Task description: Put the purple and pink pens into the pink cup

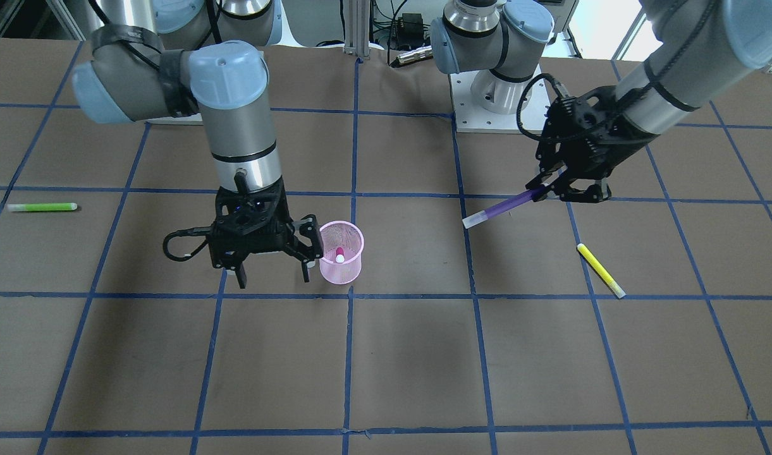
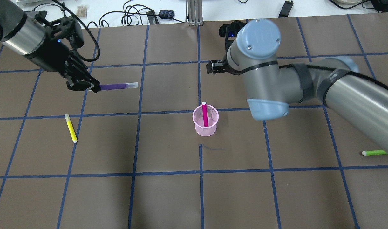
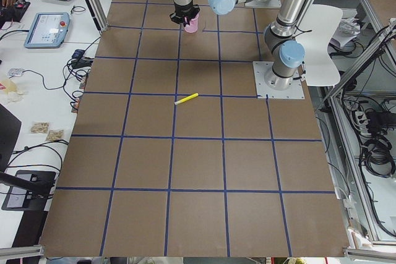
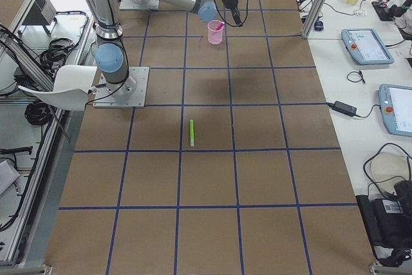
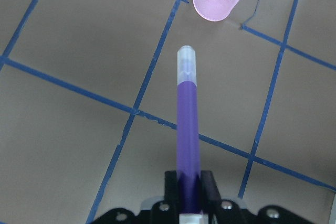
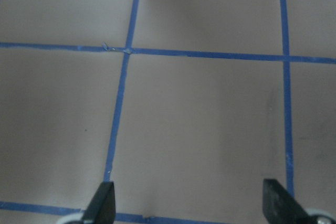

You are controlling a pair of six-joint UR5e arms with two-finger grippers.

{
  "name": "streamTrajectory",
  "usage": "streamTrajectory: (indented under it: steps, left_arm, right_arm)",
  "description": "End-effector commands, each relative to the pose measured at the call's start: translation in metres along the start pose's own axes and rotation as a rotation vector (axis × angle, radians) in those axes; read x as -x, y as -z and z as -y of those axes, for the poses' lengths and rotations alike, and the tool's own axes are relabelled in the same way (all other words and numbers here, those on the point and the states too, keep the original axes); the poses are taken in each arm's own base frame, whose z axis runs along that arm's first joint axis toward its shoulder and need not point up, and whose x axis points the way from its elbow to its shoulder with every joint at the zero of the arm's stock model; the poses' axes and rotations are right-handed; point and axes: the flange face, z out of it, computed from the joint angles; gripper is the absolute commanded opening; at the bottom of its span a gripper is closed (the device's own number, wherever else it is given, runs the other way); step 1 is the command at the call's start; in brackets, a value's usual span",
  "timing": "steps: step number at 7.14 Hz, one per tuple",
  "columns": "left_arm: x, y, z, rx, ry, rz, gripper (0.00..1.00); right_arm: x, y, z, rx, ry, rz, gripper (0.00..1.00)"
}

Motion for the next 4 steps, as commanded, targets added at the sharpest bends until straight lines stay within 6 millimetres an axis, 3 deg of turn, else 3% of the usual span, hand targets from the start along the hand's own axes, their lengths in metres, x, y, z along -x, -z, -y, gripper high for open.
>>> streamTrajectory:
  steps: [1, 2, 4]
  left_arm:
    - [-0.033, -0.04, 0.073, 0.084, 0.066, 0.084, 0.0]
    - [-0.044, -0.073, 0.1, 0.087, 0.111, 0.103, 0.0]
    - [-0.089, -0.12, 0.151, 0.181, -0.001, 0.136, 0.0]
  right_arm:
    - [-0.051, 0.033, 0.041, 0.212, 0.03, -0.035, 1.0]
    - [-0.054, 0.052, 0.048, 0.304, 0.029, -0.042, 1.0]
    - [-0.054, 0.09, 0.063, 0.378, 0.026, -0.037, 1.0]
